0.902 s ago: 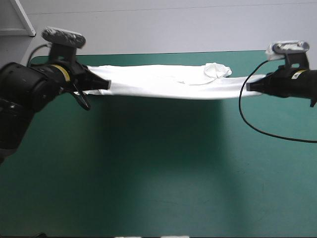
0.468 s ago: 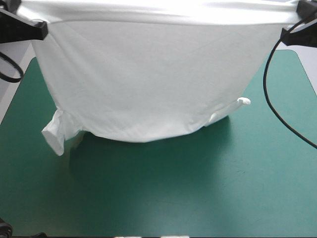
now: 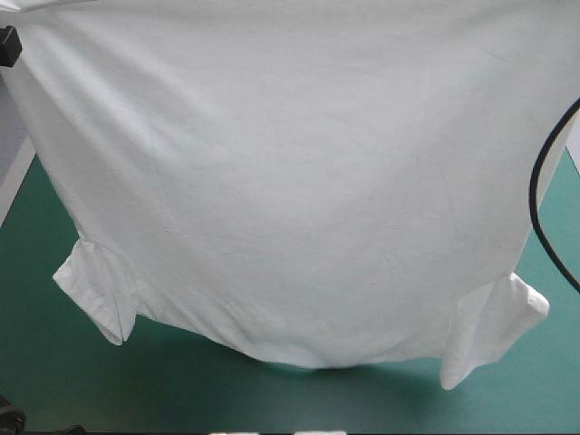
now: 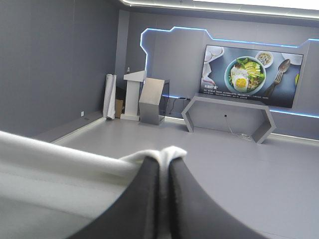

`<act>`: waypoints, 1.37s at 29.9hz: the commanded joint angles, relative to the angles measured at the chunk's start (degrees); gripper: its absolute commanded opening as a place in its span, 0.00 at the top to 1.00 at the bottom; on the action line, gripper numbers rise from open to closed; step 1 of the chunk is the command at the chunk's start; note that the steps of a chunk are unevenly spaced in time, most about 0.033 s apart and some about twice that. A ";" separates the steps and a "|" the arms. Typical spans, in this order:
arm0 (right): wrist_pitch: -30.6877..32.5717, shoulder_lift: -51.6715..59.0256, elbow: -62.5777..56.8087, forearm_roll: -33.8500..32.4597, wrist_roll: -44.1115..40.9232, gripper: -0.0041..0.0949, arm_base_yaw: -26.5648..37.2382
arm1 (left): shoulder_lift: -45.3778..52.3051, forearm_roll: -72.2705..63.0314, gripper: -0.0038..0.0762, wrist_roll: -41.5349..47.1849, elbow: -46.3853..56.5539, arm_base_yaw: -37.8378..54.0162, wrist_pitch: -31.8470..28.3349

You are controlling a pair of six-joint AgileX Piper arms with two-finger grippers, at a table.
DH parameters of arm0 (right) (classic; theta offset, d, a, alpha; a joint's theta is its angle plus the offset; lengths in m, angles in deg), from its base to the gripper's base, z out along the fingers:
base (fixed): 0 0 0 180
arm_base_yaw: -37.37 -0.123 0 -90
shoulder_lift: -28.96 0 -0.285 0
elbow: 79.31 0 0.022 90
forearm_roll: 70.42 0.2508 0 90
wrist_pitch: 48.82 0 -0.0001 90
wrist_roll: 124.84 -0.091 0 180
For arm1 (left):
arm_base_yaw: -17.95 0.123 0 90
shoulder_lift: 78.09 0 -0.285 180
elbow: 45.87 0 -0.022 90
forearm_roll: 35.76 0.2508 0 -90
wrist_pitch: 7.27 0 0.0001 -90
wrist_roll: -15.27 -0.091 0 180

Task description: Fold the cloth

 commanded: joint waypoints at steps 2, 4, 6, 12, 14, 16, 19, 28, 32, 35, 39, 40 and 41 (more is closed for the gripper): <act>-7.02 -3.61 0.10 -1.36 0.40 0.98 0.11 | -2.69 1.52 0.96 -0.38 0.08 -0.17 -8.46; -7.48 -6.07 0.10 0.38 0.40 0.98 0.11 | -5.66 1.80 0.96 -0.38 0.08 -0.17 -9.19; -8.93 -8.81 0.10 2.51 0.57 0.98 0.11 | -8.93 2.04 0.96 -0.38 0.08 -0.17 -10.42; -15.39 -17.04 0.10 9.25 3.38 0.98 0.11 | -15.81 -2.43 0.96 0.12 0.08 4.12 -18.23; -19.27 -19.10 0.21 11.47 4.35 0.98 0.11 | -16.87 -8.29 0.96 0.12 0.08 7.92 -22.09; -23.85 -19.85 0.21 14.47 6.91 0.98 0.11 | -17.09 -14.83 0.96 0.12 0.08 12.77 -25.91; -29.99 -20.03 1.23 16.04 8.76 0.98 0.11 | -17.09 -21.46 0.96 0.12 -0.03 19.44 -29.44; -32.95 -20.41 4.70 13.88 10.36 0.98 0.11 | -17.32 -28.60 0.96 -6.32 -1.55 28.79 -29.90; -25.89 -23.16 4.70 12.05 8.32 0.98 0.11 | -18.47 -32.24 0.96 -8.12 0.13 28.79 -28.64; -17.93 -26.95 4.70 7.18 4.04 0.98 0.11 | -20.24 -34.20 0.96 -8.12 2.73 28.79 -26.02; -7.93 -33.20 4.70 1.90 -1.41 0.98 0.11 | -23.35 -34.59 0.96 -8.12 8.10 28.79 -21.40; -5.24 -35.10 4.70 1.65 -2.12 0.98 0.11 | -24.24 -34.59 0.96 -8.12 9.33 28.79 -19.87; -2.85 -37.04 4.70 1.65 -2.40 0.98 0.11 | -25.21 -34.59 0.96 -8.12 10.49 28.79 -18.25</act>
